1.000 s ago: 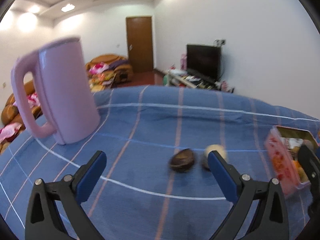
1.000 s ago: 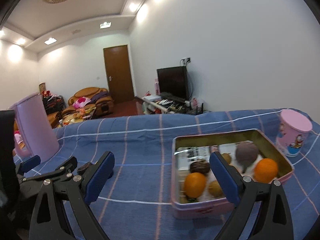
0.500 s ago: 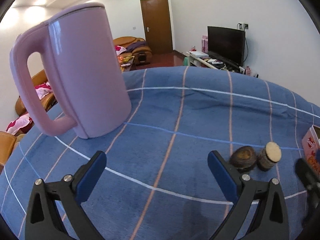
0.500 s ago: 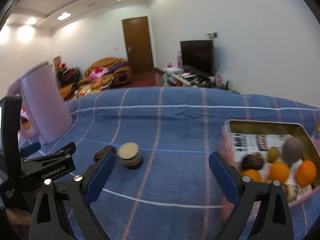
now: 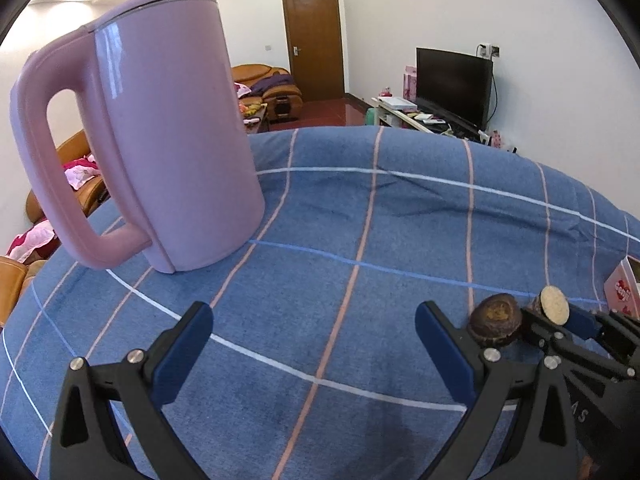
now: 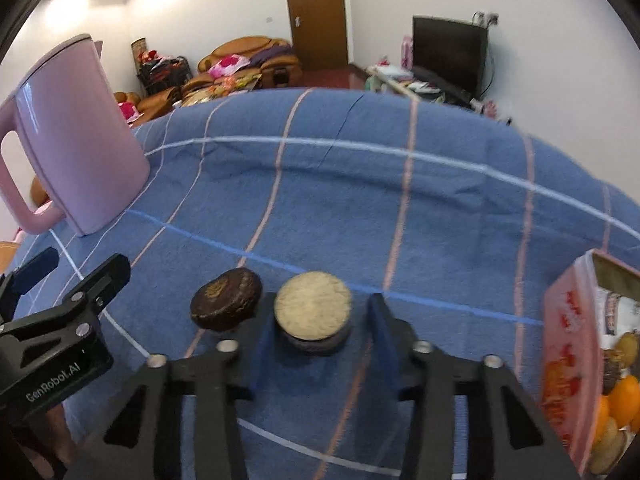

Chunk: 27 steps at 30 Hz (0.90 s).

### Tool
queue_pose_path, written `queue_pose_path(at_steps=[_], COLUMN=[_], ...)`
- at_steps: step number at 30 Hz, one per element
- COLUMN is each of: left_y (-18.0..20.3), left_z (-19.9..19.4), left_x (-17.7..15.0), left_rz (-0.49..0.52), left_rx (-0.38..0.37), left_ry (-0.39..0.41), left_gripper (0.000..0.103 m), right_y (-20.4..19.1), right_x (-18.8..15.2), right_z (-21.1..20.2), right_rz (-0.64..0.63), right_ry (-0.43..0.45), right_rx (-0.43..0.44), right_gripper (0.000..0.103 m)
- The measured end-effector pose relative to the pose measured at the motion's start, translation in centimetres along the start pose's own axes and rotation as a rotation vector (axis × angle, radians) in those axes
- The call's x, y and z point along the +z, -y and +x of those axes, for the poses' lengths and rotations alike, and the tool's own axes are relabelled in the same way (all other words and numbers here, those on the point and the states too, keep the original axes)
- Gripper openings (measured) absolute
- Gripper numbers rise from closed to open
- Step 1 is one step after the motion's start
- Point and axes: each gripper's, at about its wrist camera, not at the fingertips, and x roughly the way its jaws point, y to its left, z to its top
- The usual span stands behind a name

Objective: Organize fruits
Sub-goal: 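Grasp the round cut fruit piece with the right gripper, then grasp the brown round fruit with the left gripper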

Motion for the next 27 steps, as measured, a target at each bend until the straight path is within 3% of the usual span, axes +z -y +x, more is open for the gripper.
queue_pose_path(at_steps=[2, 6, 12, 18, 27], left_y=[0.1, 0.4, 1.7, 5.9, 10.4], left_z=[0.0, -0.3, -1.0, -0.9, 1.8], left_x=[0.0, -0.1, -0.5, -0.3, 0.0], left_rz=[0.004, 0.018, 0.022, 0.110, 0.147], left_rx=[-0.015, -0.043, -0.209, -0.255, -0.245], left_ry=[-0.001, 0.017, 0.022, -0.029, -0.150], left_gripper=[0.103, 0.103, 0.101, 0.081, 0.058], right_y=[-0.2, 0.7, 2.0, 3.1, 3.4], right_x=[-0.5, -2.0, -4.6, -5.8, -5.7], right_z=[-0.6, -3.6, -8.1, -9.7, -9.5], right_rz=[-0.014, 0.043, 0.107, 0.133, 0.150], right_ry=[0.011, 0.113, 0.258, 0.280, 0.260], right_rx=[-0.012, -0.028, -0.070, -0.081, -0.055], right_gripper=[0.037, 0.037, 0.037, 0.037, 0.037])
